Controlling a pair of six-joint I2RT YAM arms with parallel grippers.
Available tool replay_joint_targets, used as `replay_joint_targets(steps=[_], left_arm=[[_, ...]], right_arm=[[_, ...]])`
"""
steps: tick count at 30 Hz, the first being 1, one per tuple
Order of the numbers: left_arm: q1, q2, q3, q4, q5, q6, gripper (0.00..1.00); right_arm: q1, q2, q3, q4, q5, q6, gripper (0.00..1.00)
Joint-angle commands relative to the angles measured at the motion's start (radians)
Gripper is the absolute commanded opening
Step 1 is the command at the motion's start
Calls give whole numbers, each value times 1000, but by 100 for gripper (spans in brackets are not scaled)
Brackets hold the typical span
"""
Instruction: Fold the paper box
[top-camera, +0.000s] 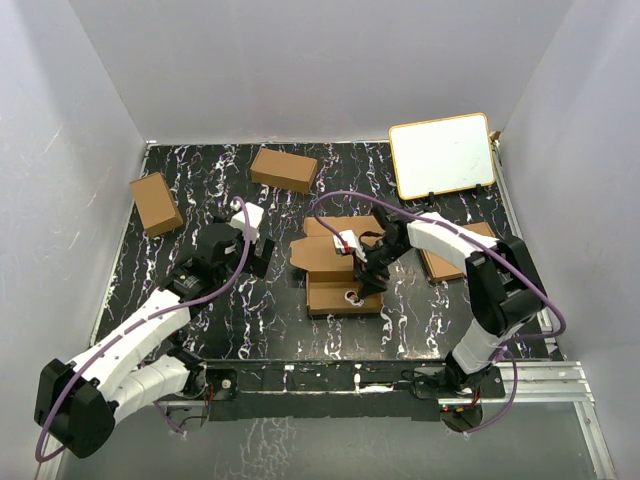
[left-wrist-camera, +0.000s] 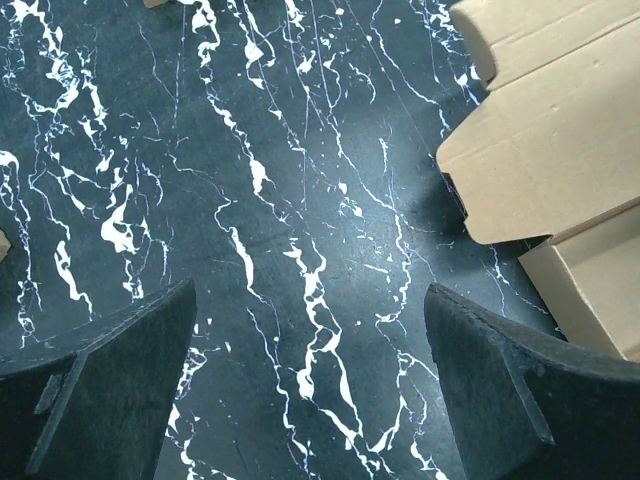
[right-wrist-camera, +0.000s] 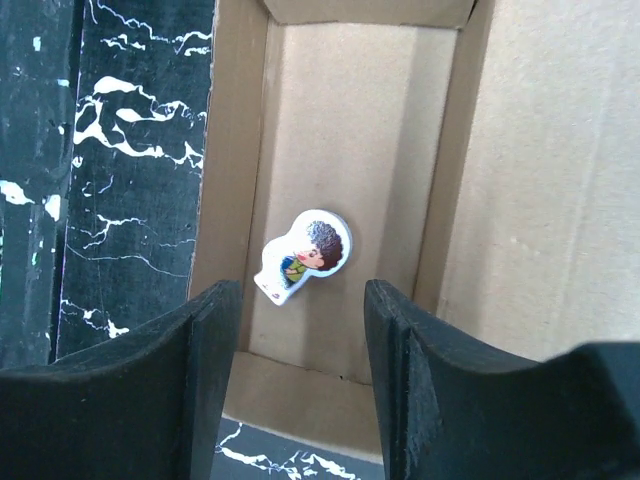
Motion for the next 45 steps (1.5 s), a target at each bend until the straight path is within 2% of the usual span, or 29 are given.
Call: replay_joint_targets(steps=[1, 8, 11, 14, 17, 21, 24, 26, 31, 36, 45], left_arm=[[6, 1, 12, -9, 1, -1, 95], [7, 2, 17, 25, 80, -104, 95], [9, 0, 1, 84, 153, -223, 95], [12, -6, -24, 149, 188, -353, 96], [23, -3, -89, 273, 239, -492, 97], [52, 45, -117, 412, 308, -626, 97], [93, 106, -91, 429, 349, -663, 97], [139, 160, -61, 422, 413, -671, 97], [266, 340, 37, 384, 649, -666, 96], [303, 597, 236, 162, 844, -516, 90], [325, 914, 478, -32, 1173, -388, 64]], right_arm=[[3, -91, -12, 72, -21, 21, 58], [-16, -171, -28, 144, -45, 105, 60], [-82, -212, -34, 179, -124, 150, 61], [-173, -271, -74, 275, -234, 263, 61], [-270, -342, -147, 481, -302, 488, 62], [-407, -418, -278, 832, -338, 889, 73], [-479, -428, -354, 1024, -283, 1172, 80], [-495, -418, -383, 1089, -255, 1261, 81], [-518, -330, -321, 998, -244, 1247, 81], [-555, -271, -280, 912, -280, 1200, 82], [-572, -246, -279, 892, -308, 1178, 82]])
